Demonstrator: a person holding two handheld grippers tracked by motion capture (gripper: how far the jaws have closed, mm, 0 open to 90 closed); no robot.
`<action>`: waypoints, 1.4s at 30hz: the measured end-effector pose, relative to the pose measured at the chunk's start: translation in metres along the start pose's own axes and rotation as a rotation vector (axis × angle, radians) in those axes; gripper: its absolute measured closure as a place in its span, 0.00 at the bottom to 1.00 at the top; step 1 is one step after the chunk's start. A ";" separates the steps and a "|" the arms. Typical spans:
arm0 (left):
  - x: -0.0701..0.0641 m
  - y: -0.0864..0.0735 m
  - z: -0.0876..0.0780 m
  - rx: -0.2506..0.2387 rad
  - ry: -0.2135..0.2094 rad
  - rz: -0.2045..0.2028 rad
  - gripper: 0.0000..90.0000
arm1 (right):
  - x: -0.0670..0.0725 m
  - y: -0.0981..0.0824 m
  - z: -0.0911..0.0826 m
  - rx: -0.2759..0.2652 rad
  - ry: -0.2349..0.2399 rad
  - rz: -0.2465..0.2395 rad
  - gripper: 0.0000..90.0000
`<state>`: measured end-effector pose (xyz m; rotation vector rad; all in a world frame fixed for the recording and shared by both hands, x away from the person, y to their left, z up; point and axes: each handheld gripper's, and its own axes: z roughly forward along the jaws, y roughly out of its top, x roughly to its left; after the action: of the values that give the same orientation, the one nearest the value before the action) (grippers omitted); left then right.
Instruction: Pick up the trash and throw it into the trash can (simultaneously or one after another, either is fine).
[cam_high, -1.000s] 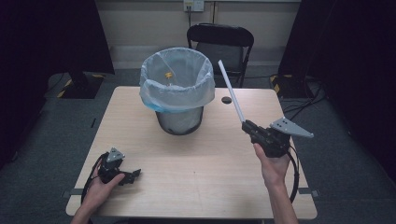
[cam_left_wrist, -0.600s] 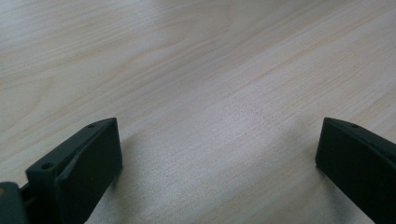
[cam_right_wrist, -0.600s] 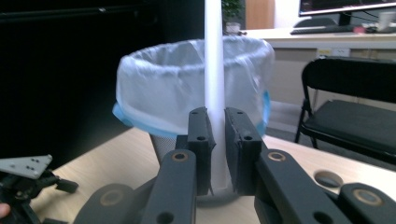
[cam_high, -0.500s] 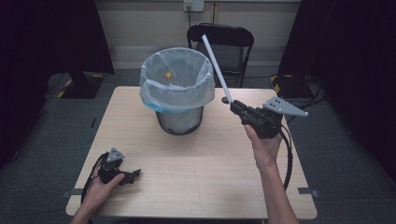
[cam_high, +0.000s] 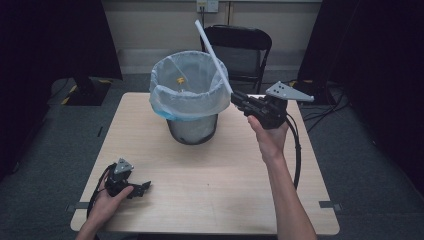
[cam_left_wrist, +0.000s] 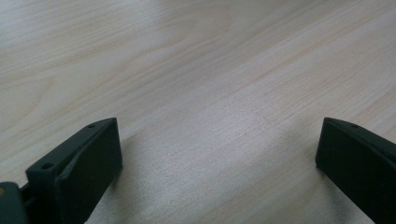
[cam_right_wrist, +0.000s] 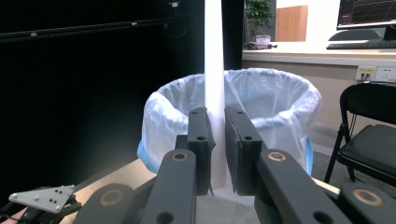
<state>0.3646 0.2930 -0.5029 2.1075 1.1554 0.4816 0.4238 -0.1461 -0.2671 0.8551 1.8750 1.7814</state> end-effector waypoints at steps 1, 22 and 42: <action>0.000 0.000 0.000 0.001 -0.001 0.001 0.00 | 0.000 0.002 0.002 -0.001 0.003 -0.001 0.91; 0.000 0.000 0.000 0.001 -0.001 0.001 0.00 | 0.001 0.036 0.050 0.018 0.052 -0.039 0.91; 0.000 0.000 0.000 0.001 -0.001 0.001 0.00 | -0.015 0.044 0.093 0.069 0.051 -0.034 0.91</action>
<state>0.3645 0.2930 -0.5028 2.1089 1.1548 0.4802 0.5039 -0.0879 -0.2338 0.8037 1.9823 1.7423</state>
